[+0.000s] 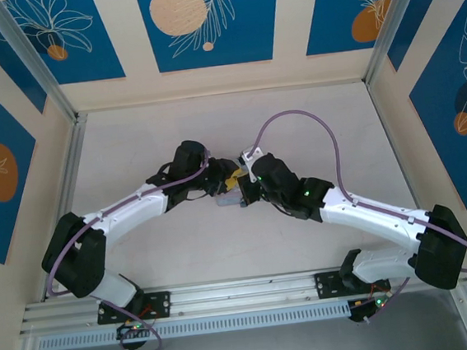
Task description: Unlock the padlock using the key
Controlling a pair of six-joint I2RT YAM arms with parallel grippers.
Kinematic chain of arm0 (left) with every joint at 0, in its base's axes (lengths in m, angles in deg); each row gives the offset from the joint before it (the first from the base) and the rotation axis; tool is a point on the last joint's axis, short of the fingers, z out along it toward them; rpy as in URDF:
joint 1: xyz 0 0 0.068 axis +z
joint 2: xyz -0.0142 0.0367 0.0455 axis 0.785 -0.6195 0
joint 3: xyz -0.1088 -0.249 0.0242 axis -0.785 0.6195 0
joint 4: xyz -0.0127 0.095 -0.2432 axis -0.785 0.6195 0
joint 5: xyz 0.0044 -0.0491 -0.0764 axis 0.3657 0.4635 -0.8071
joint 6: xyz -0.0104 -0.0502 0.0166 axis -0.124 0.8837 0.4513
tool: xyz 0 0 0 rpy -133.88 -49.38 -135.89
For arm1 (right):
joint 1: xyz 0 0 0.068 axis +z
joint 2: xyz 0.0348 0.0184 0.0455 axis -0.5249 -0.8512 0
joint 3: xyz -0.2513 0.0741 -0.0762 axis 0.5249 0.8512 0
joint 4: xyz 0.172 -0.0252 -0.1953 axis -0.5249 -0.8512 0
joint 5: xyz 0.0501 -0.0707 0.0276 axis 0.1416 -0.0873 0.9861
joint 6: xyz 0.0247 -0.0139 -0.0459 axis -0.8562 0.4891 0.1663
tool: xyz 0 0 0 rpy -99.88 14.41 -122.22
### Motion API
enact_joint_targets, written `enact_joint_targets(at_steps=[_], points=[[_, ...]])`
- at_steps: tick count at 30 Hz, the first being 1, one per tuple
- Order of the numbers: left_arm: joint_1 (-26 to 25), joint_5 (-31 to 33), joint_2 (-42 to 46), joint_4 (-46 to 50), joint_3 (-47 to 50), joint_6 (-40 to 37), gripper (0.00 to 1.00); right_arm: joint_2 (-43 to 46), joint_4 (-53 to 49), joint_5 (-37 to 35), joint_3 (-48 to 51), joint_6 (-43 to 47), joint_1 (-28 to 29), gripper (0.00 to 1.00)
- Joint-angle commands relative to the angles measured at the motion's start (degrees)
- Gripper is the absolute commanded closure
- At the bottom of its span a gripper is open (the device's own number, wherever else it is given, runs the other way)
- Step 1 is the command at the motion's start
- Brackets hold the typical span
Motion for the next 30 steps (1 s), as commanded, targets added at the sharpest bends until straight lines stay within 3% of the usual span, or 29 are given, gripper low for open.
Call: enact_joint_targets(at_steps=[1, 18, 26, 27, 30], points=[[-0.5, 0.4, 0.3, 0.1, 0.4, 0.7, 0.71, -0.4, -0.4, -4.7, -1.7, 1.5, 0.3, 1.00], [-1.6, 0.0, -0.4, -1.0, 0.1, 1.1, 0.83, -2.2, -0.2, -4.5, -2.7, 1.5, 0.3, 1.00], [-1.7, 0.3, -0.6, -0.4, 0.6, 0.7, 1.00, -2.4, -0.5, -4.4, -2.8, 0.9, 0.2, 1.00], [-1.6, 0.5, -0.7, 0.0, 0.6, 0.3, 1.00, -2.2, -1.1, -4.2, -2.9, 0.5, 0.0, 0.97], [-1.3, 1.1, -1.1, 2.0, 0.0, -2.6, 1.00, 0.4, -3.0, -3.3, -2.4, -3.1, -1.8, 0.37]])
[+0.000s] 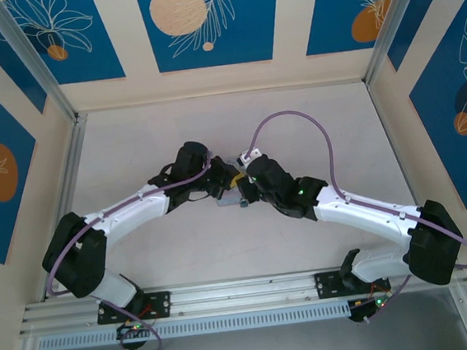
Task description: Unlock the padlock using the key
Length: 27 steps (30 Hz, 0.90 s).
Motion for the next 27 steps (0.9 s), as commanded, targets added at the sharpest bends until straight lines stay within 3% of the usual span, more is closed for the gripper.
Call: enact_joint_targets(at_steps=[1, 3, 4, 8, 12, 19, 27], points=[[0.0, 0.7, -1.1, 2.5, -0.3, -3.8, 1.00, 4.2, -2.0, 0.3, -1.4, -4.4, -2.6, 0.23], [0.4, 1.0, -1.3, 2.9, -0.9, -6.5, 1.00, 7.2, -3.7, 3.1, -0.8, -6.9, -5.2, 0.02], [0.5, 1.3, -1.4, 3.4, -1.3, -8.1, 1.00, 8.4, -5.1, 5.0, -0.9, -8.3, -6.7, 0.00], [1.1, 2.3, -1.9, 6.1, -3.9, -14.6, 1.00, 9.8, -12.8, 6.9, -4.4, -12.5, -11.5, 0.01], [1.5, 2.4, -2.8, 6.4, -6.0, -19.7, 1.00, 7.1, -19.9, 5.7, -9.5, -14.6, -12.3, 0.00], [1.6, 4.7, -2.8, 5.7, -8.1, -28.2, 1.00, 5.1, -20.3, 14.1, -10.0, -13.1, -15.6, 0.00], [1.4, 19.6, 4.8, 0.3, -0.9, -32.0, 1.00, 9.0, -12.7, 24.7, -4.5, -19.7, -24.3, 0.00]])
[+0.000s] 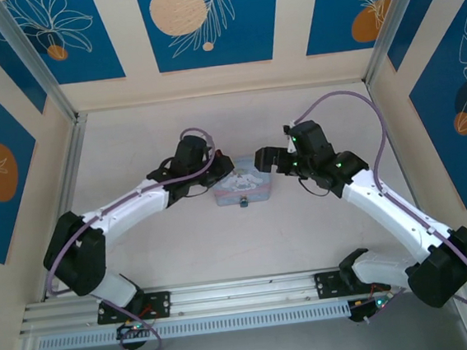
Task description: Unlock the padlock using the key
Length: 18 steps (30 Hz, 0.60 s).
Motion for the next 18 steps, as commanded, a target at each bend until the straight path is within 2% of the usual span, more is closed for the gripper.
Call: enact_joint_targets(at_steps=[1, 7, 9, 14, 18], points=[[0.2, 8.4, 5.0, -4.4, 2.8, -3.9, 1.00, 2.4, 4.3, 6.9, 3.0, -4.5, -3.1, 0.01], [0.2, 8.9, 6.6, -10.5, 4.9, -6.1, 1.00, -0.7, 4.8, 11.7, 3.5, -7.1, -7.6, 0.01], [0.2, 8.1, 6.9, -12.7, 5.3, -6.9, 1.00, -2.8, 5.3, 16.7, 2.9, -8.5, -9.6, 0.00], [0.2, 5.9, 7.3, -18.3, 6.2, -9.5, 1.00, -1.6, 20.1, 25.2, 9.1, -13.9, -10.7, 0.00], [0.2, 7.1, 8.1, -23.5, 8.0, -9.6, 1.00, -2.5, 29.9, 29.9, 11.6, -20.8, -11.9, 0.00]])
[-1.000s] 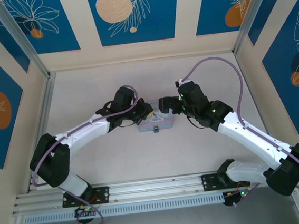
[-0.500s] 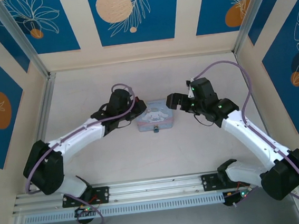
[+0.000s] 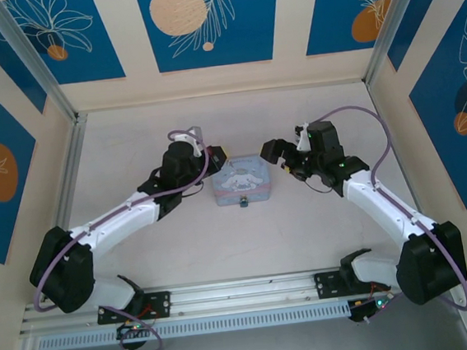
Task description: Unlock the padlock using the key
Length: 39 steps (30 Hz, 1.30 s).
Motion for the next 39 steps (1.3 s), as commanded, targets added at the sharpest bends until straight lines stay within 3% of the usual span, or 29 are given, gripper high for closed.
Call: enact_joint_targets(at_steps=[1, 9, 17, 26, 39], points=[[0.2, 1.0, 2.1, -8.1, 1.6, -1.9, 1.00, 0.0, 14.3, 7.7, 2.3, -8.4, -1.1, 0.00], [0.2, 0.5, 0.9, -16.6, 3.1, 1.7, 1.00, -3.4, 34.8, 10.6, 5.9, -19.3, -0.6, 0.02], [-0.1, -0.6, -2.2, -24.2, 4.0, 10.7, 1.00, -11.2, 56.7, 14.5, 6.8, -26.0, 0.0, 0.33], [-0.6, -0.1, -4.0, -28.3, 4.2, 15.3, 1.00, -17.4, 61.8, 15.7, 3.0, -27.5, 3.3, 0.54], [-1.2, 2.3, -4.9, -31.1, 4.8, 18.8, 1.00, -20.7, 68.0, 14.1, 3.9, -30.9, 6.1, 0.62]])
